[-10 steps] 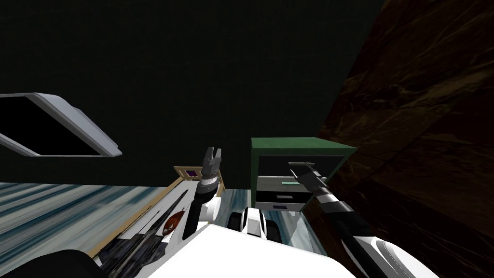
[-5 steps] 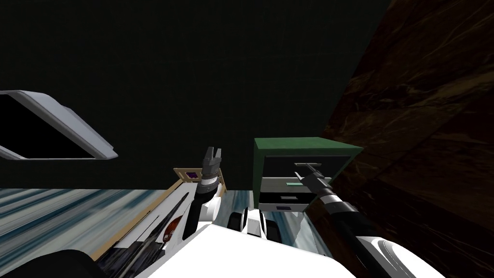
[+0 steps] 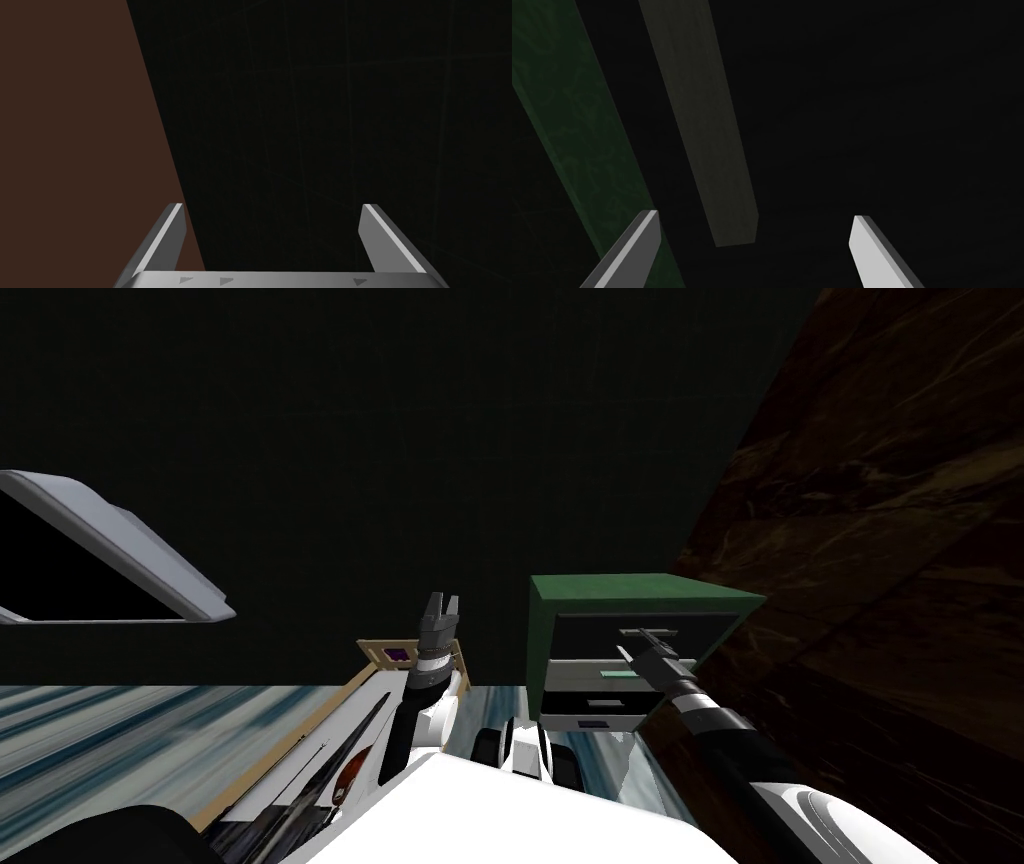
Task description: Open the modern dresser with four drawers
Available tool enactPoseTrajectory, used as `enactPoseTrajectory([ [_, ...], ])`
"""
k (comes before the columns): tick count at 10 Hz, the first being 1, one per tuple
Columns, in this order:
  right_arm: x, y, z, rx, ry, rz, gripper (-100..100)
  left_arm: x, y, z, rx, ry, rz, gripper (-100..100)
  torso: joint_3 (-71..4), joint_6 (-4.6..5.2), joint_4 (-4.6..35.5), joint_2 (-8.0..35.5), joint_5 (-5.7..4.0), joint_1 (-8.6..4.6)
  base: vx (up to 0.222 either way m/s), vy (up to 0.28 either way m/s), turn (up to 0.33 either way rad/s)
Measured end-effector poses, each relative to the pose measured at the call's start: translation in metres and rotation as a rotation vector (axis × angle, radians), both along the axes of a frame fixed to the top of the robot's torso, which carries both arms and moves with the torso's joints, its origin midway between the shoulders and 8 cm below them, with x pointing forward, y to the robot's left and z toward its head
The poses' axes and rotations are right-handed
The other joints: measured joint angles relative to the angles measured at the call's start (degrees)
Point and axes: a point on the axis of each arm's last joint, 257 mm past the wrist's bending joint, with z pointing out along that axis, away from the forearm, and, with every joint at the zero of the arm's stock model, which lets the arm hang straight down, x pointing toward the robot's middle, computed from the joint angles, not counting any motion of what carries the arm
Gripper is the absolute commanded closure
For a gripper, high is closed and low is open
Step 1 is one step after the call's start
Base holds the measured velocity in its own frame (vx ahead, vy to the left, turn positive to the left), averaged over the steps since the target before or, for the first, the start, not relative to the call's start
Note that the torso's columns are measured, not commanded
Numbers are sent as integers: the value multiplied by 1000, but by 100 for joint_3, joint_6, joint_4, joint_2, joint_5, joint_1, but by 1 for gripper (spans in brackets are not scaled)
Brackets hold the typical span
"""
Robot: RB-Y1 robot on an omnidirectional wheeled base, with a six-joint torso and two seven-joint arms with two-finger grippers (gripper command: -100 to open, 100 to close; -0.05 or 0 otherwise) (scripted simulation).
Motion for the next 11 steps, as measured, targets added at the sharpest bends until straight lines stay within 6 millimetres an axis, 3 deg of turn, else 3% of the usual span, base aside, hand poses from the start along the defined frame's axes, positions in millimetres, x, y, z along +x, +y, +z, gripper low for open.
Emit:
enactPoseTrajectory([
  [5,-4,7,6,-1,-6,19,100,0,0,0,0,0,0,0,15,1,8,21,3,10,-151,-14,-48],
  [6,-4,7,6,-1,-6,20,-100,0,0,0,0,0,0,0,-6,-1,-2,-17,3,12,70,27,3],
  [11,-11,-4,11,-31,10,15,-100,0,0,0,0,0,0,0,14,1,7,19,4,12,149,36,3],
])
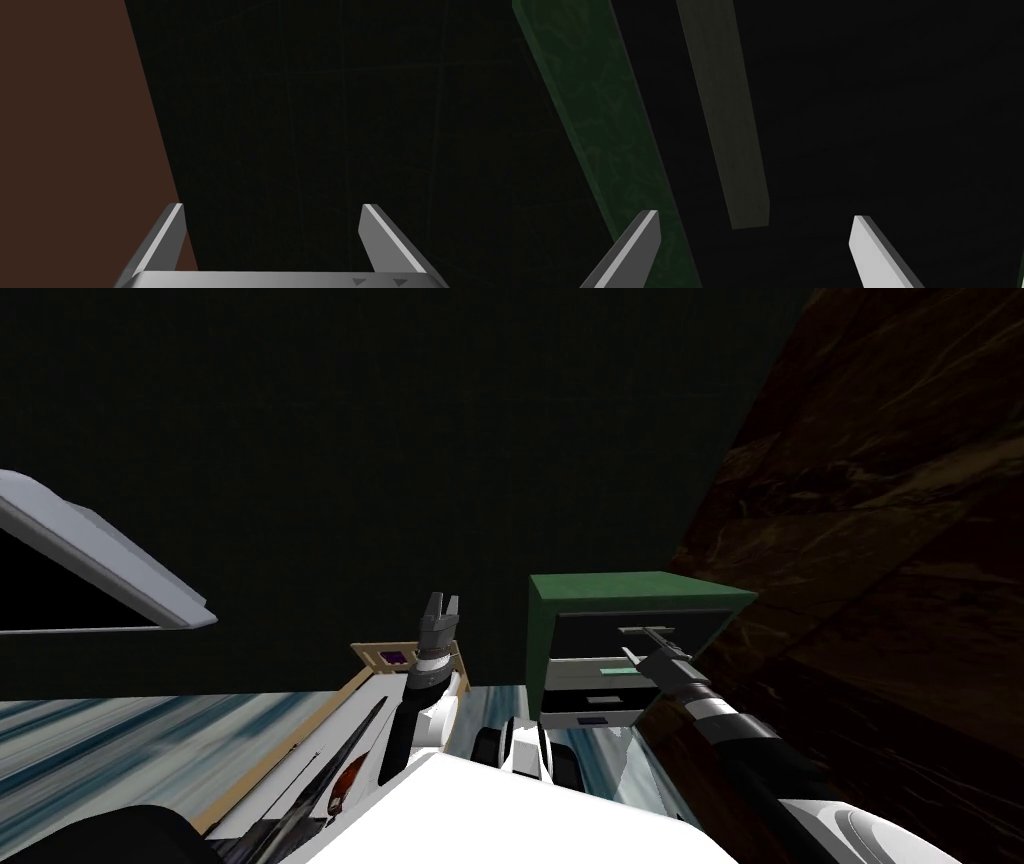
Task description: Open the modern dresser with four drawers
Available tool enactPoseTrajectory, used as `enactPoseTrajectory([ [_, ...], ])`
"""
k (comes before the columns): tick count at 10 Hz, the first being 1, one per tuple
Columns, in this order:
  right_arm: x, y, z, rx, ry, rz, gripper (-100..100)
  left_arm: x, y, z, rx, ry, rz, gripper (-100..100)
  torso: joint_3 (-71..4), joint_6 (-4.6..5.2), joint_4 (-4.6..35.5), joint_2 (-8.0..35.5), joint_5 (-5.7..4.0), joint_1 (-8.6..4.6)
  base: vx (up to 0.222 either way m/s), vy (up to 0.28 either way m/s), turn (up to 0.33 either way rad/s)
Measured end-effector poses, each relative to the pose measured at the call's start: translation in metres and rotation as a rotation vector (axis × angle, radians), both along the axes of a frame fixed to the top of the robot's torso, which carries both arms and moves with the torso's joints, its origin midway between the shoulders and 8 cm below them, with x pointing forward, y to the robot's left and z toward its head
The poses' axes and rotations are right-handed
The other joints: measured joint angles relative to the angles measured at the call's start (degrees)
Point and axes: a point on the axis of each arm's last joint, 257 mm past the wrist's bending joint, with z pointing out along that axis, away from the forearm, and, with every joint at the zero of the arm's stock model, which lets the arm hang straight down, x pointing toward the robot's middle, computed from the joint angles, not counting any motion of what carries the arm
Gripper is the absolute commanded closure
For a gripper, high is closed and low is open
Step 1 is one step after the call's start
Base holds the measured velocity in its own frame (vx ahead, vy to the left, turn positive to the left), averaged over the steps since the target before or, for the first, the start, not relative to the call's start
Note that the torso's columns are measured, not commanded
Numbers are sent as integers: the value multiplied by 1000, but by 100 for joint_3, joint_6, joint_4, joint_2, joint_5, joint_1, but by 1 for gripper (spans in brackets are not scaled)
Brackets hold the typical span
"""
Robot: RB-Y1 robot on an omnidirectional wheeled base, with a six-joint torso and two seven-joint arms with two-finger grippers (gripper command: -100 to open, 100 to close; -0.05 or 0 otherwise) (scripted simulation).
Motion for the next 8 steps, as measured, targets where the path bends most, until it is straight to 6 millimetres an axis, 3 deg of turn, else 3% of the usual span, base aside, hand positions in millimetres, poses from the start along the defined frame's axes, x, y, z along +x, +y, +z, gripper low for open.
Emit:
enactPoseTrajectory([
  [2,-2,-2,3,-2,0,1,-100,0,0,0,0,0,0,0,8,1,5,7,-3,-10,107,21,-6],
  [3,-2,-2,4,-1,0,1,100,0,0,0,0,0,0,0,4,0,1,9,-4,-11,12,3,2],
  [8,-7,5,10,-5,-4,20,100,0,0,0,0,0,0,0,12,7,3,16,-6,-3,-152,-23,-51],
])
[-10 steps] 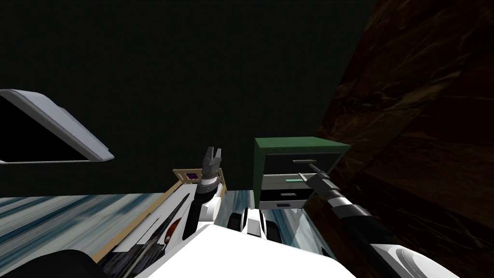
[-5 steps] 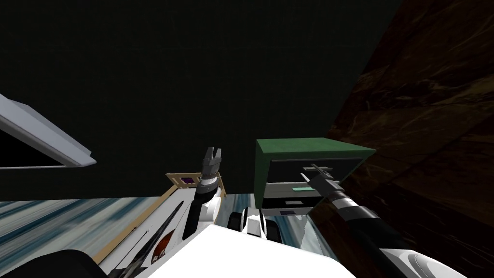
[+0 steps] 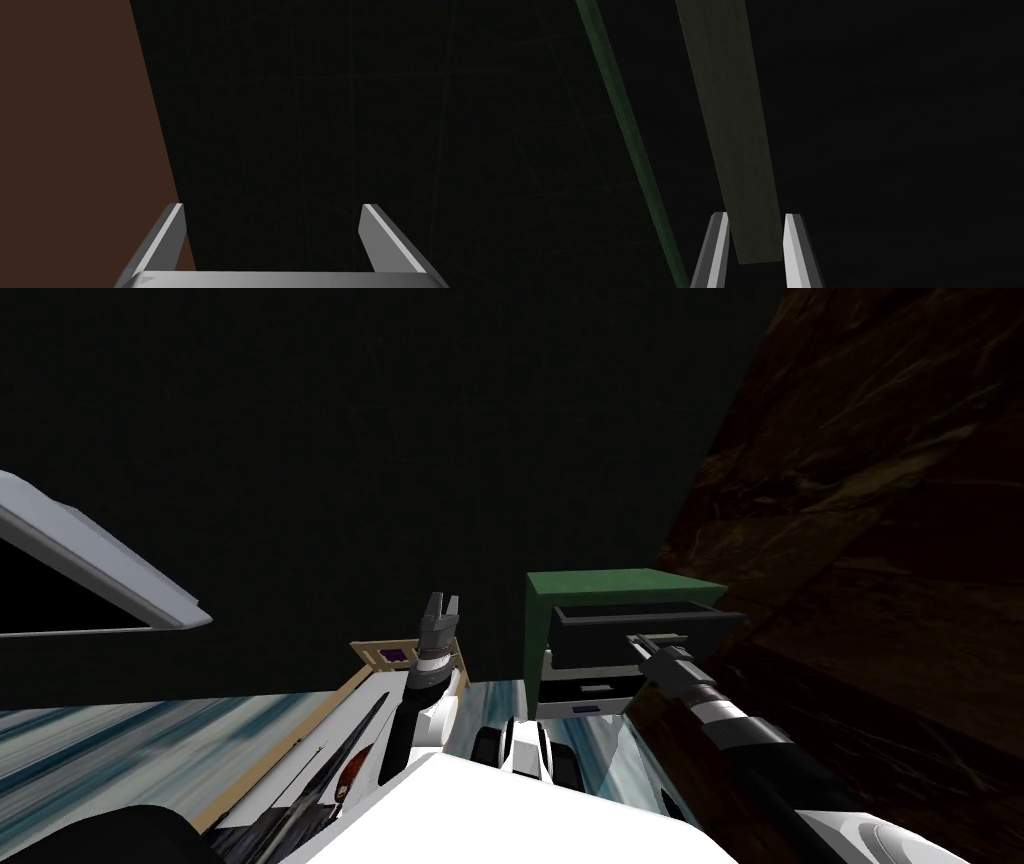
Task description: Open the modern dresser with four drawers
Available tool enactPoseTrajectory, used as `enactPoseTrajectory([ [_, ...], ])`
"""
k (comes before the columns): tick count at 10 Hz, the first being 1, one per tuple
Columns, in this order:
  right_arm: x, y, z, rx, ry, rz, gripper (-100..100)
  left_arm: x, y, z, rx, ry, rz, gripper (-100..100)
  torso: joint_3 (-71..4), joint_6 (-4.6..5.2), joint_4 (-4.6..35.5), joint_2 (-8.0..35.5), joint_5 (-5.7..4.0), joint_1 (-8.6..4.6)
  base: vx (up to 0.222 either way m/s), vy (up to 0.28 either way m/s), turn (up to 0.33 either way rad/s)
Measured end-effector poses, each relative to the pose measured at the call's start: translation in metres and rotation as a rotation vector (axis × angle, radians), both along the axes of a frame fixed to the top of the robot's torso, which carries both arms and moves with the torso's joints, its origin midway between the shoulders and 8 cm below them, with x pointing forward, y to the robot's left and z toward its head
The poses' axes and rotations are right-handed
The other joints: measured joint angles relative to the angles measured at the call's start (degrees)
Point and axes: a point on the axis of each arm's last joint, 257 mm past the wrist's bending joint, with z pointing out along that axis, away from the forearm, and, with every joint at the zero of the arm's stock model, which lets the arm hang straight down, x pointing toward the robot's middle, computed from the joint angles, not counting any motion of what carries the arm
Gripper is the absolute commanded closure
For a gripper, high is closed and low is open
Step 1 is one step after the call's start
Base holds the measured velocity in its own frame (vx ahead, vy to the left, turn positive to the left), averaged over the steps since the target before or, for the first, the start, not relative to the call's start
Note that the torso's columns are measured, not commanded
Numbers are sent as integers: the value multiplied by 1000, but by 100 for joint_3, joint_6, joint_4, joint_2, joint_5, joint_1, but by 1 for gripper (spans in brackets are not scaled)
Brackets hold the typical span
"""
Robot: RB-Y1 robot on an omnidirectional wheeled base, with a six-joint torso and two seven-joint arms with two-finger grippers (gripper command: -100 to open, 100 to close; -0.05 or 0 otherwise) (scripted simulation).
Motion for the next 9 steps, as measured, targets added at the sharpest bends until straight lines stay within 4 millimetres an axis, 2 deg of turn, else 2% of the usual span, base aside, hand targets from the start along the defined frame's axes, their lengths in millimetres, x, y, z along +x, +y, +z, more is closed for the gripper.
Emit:
enactPoseTrajectory([
  [3,-2,4,-2,0,7,11,100,0,0,0,0,0,0,0,-13,-6,-2,-16,3,-9,-159,-45,-50],
  [4,-3,7,-2,1,8,17,-100,0,0,0,0,0,0,0,-6,-3,0,-8,0,-13,-53,-3,-111],
  [7,-13,3,16,-2,9,32,-100,0,0,0,0,0,0,0,-52,-17,-16,-77,15,19,80,42,-81],
  [9,-21,3,32,-5,6,50,-100,0,0,0,0,0,0,0,-25,-10,-7,-36,5,-6,90,22,-105],
])
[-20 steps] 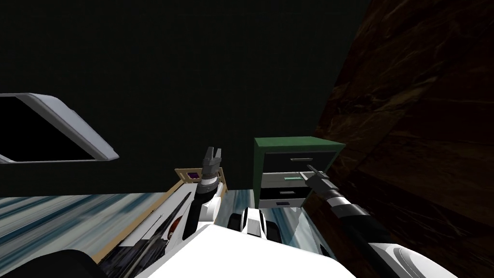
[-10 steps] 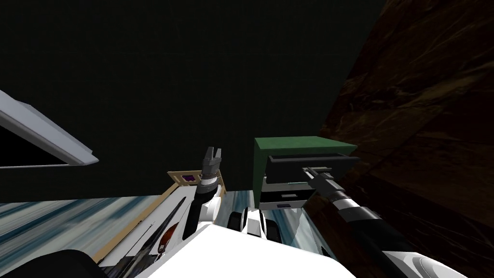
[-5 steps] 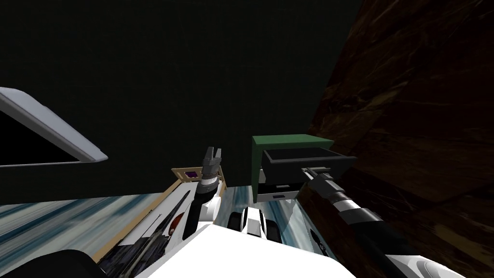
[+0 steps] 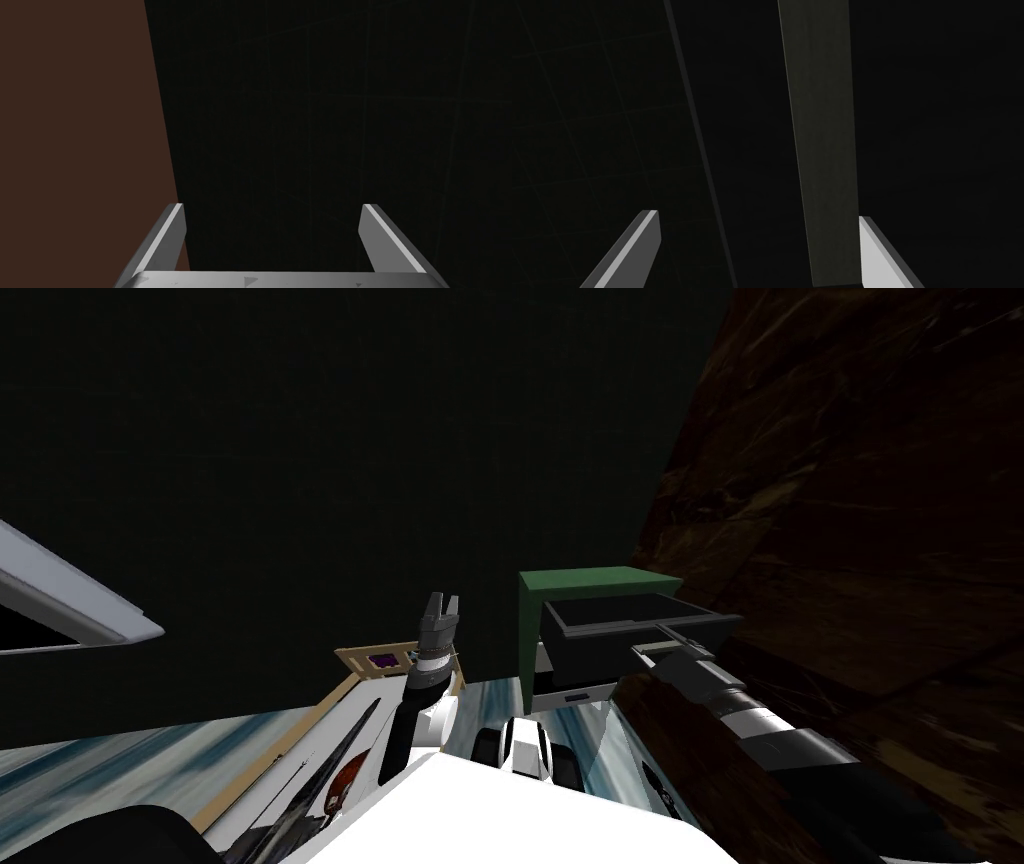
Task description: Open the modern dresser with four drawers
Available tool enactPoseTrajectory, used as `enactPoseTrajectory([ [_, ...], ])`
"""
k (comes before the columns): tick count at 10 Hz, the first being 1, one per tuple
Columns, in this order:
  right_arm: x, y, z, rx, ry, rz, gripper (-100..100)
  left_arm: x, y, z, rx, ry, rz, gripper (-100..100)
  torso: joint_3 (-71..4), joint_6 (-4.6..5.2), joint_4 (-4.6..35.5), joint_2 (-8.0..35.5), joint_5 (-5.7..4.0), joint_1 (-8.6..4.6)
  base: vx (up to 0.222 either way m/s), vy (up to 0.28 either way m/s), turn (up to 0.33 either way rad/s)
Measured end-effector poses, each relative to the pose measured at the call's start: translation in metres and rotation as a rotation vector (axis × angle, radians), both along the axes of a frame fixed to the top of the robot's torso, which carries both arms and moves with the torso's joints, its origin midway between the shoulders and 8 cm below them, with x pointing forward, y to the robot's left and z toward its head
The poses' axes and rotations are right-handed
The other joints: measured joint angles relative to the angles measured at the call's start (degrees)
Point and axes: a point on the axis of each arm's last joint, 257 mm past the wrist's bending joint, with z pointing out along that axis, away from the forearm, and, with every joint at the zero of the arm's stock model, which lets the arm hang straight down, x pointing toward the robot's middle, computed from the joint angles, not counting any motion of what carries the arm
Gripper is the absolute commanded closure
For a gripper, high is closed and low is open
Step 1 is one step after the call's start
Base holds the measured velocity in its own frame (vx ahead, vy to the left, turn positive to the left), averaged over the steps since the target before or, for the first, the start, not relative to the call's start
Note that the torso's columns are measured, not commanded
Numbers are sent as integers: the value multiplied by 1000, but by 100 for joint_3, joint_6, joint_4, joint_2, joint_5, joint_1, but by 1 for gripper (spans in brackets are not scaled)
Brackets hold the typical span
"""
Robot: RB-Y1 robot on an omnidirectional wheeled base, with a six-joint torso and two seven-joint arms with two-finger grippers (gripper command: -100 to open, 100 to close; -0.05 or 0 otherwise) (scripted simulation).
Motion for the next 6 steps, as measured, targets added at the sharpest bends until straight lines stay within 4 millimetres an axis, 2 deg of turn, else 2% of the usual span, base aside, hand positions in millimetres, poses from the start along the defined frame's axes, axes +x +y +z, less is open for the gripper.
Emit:
enactPoseTrajectory([
  [3,-7,5,11,3,18,33,-100,0,0,0,0,0,0,0,31,8,48,63,31,26,45,29,-42],
  [4,-8,4,11,4,21,33,0,0,0,0,0,0,0,0,38,3,39,67,22,25,10,0,2],
  [6,-8,3,7,4,29,29,0,0,0,0,0,0,0,0,25,2,24,44,14,21,0,0,0],
])
